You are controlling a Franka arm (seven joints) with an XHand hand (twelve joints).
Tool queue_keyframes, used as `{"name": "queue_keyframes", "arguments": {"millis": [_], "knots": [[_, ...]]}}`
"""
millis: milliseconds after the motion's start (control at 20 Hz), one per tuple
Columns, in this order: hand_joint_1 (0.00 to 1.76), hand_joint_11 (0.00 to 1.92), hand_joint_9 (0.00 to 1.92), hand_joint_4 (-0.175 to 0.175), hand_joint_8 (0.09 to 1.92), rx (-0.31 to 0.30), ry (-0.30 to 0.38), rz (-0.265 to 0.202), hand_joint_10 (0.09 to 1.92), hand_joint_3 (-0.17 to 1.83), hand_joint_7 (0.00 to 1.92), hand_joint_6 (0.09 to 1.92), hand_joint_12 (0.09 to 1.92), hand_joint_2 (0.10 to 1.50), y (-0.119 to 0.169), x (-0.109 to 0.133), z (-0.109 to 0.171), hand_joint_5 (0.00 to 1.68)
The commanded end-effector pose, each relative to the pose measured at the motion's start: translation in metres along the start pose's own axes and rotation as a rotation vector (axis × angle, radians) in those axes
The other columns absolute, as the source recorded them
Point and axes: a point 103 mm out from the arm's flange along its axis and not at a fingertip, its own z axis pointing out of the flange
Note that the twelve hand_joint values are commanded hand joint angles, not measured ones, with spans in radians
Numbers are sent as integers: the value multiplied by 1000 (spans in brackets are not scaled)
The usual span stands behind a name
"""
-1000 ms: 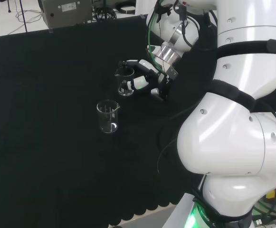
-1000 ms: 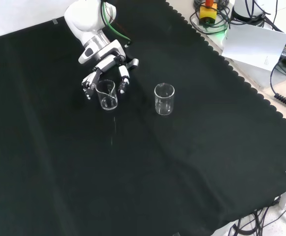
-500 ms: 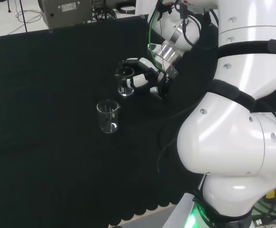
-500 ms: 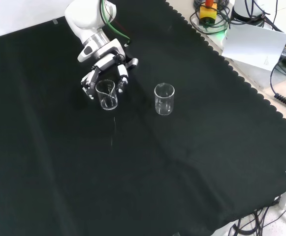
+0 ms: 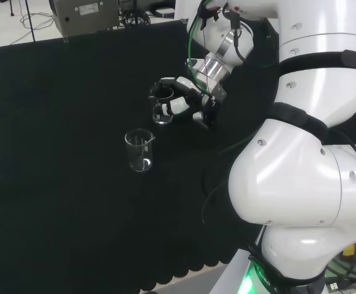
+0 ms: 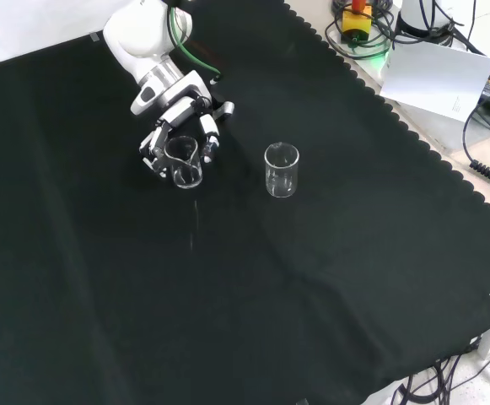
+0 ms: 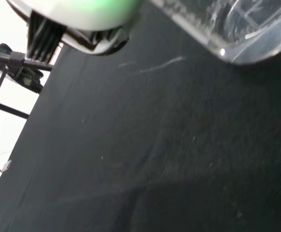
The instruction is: Pick up the beaker on the right.
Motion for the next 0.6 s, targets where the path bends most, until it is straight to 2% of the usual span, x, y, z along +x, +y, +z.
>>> {"name": "queue_keyframes", "arguments": {"millis": [50, 150, 250, 300, 350, 400, 500, 600], "knots": [[953, 127, 661, -32, 765, 0, 11, 3, 539, 726, 493, 860, 1363, 509, 0, 1, 3, 348], [945, 130, 656, -28, 768, -29, 11, 12, 541, 726, 488, 867, 1364, 515, -1, 0, 0, 385], [920, 169, 682, -10, 759, -63, -6, 33, 550, 685, 539, 907, 1354, 568, -1, 1, -2, 556], [962, 242, 754, 59, 741, -86, -22, 49, 555, 592, 652, 927, 1343, 678, -2, 2, -3, 748], [1003, 328, 833, 112, 710, -106, -42, 70, 549, 515, 785, 912, 1320, 758, -3, 2, -3, 906], [1030, 402, 899, 143, 663, -123, -60, 84, 526, 463, 889, 895, 1291, 806, -3, 4, -3, 1002], [1076, 811, 1135, 169, 578, -163, -105, 95, 463, 460, 1130, 765, 1088, 793, -6, 10, -3, 1156], [1099, 1045, 1311, 174, 433, -195, -132, 82, 305, 482, 1287, 661, 923, 761, -7, 18, -6, 1237]]}}
